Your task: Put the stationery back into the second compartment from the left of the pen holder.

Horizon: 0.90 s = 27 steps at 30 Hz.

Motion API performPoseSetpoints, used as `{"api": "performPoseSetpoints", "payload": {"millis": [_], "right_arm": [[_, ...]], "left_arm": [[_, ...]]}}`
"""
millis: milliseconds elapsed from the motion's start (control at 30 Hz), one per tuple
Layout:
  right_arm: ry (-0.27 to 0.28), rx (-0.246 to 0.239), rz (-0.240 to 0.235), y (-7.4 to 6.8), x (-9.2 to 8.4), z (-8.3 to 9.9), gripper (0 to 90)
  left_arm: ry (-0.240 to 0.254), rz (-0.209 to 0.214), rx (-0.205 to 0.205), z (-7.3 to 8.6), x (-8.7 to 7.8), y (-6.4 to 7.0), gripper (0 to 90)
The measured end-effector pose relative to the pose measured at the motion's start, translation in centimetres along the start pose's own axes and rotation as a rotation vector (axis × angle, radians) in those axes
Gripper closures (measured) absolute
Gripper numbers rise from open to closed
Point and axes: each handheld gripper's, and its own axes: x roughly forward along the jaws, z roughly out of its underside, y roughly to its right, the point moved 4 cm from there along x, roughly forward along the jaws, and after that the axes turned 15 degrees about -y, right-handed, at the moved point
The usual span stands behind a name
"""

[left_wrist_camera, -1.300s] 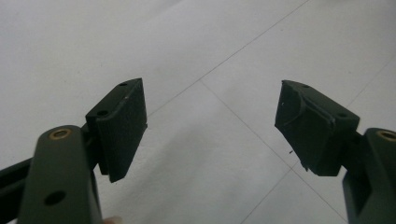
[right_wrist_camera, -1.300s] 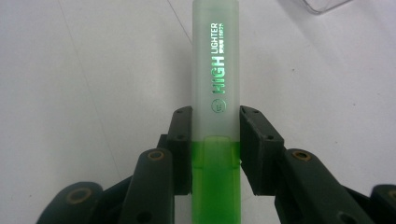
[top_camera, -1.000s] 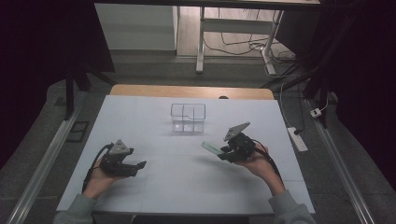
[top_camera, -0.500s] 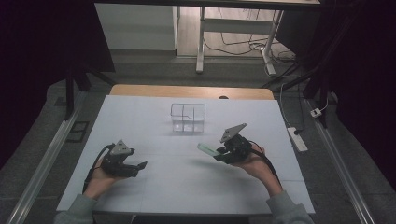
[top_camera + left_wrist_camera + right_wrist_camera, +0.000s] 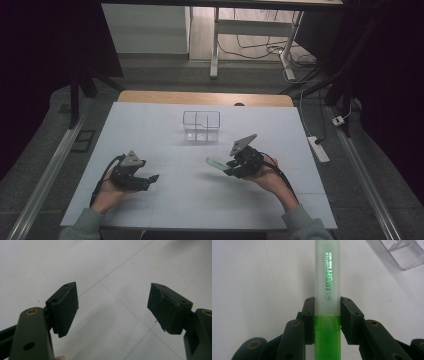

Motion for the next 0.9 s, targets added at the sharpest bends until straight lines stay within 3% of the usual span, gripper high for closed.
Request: {"api": "performPoseSetpoints", "payload": {"millis": [533,900], "right_arm": [[-0.013,-0.077,-0.03,-1.6,1.0,-1.6,66.7],[-0.03,-0.142,-0.052,-2.6,2.0,-3.0,66.6]], "left_arm": [[-0.004,0.014,0.012,-0.2,0.0,0.3,24.8],[-0.017,0.034,0.056,-0.6,0.1,1.0,24.6]]}}
